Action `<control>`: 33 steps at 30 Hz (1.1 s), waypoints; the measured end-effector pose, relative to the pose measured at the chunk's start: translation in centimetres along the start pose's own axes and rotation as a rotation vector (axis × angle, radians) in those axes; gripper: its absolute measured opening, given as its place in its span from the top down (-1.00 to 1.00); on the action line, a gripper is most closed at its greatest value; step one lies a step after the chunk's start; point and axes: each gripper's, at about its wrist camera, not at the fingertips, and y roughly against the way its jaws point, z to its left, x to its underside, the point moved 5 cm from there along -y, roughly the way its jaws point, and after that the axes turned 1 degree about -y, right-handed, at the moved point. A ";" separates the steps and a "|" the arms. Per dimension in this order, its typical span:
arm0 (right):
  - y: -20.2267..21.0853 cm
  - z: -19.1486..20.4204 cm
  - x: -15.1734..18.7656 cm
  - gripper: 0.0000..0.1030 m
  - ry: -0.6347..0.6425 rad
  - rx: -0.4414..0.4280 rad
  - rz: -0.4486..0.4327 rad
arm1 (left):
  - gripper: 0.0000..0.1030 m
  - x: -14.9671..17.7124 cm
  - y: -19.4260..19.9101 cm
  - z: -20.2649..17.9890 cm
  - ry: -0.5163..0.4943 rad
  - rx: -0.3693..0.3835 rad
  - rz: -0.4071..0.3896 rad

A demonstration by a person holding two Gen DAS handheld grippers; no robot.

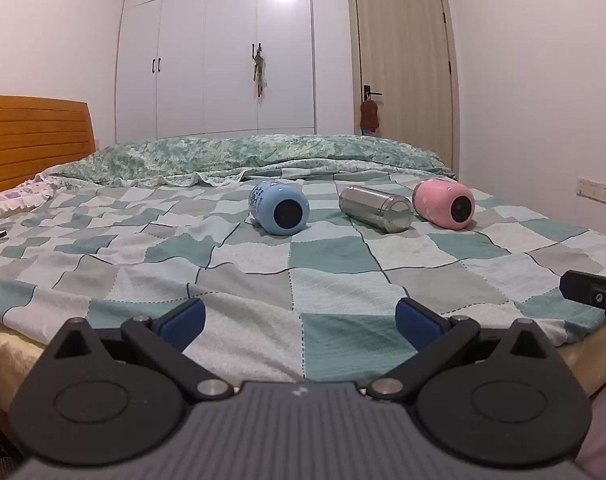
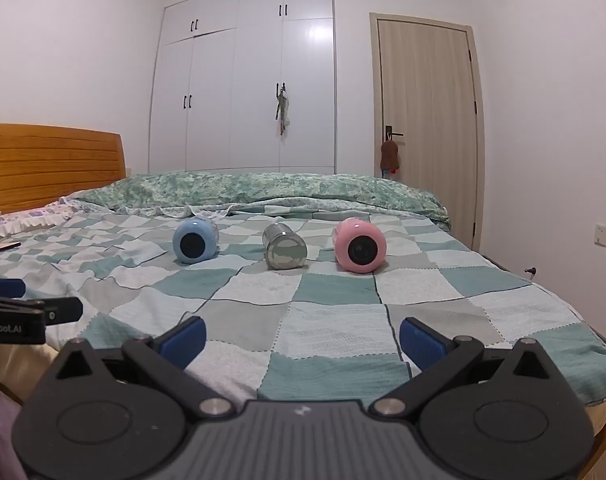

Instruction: Flip cup upright

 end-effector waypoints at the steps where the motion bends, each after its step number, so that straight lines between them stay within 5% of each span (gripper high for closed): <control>1: 0.0 0.0 0.0 -1.00 0.000 0.000 0.000 | -1.00 0.0 0.0 0.0 -0.001 0.000 0.003; 33: 0.2 0.2 -0.1 -1.00 0.002 0.001 -0.005 | -1.00 -0.1 0.0 0.0 0.001 0.006 -0.007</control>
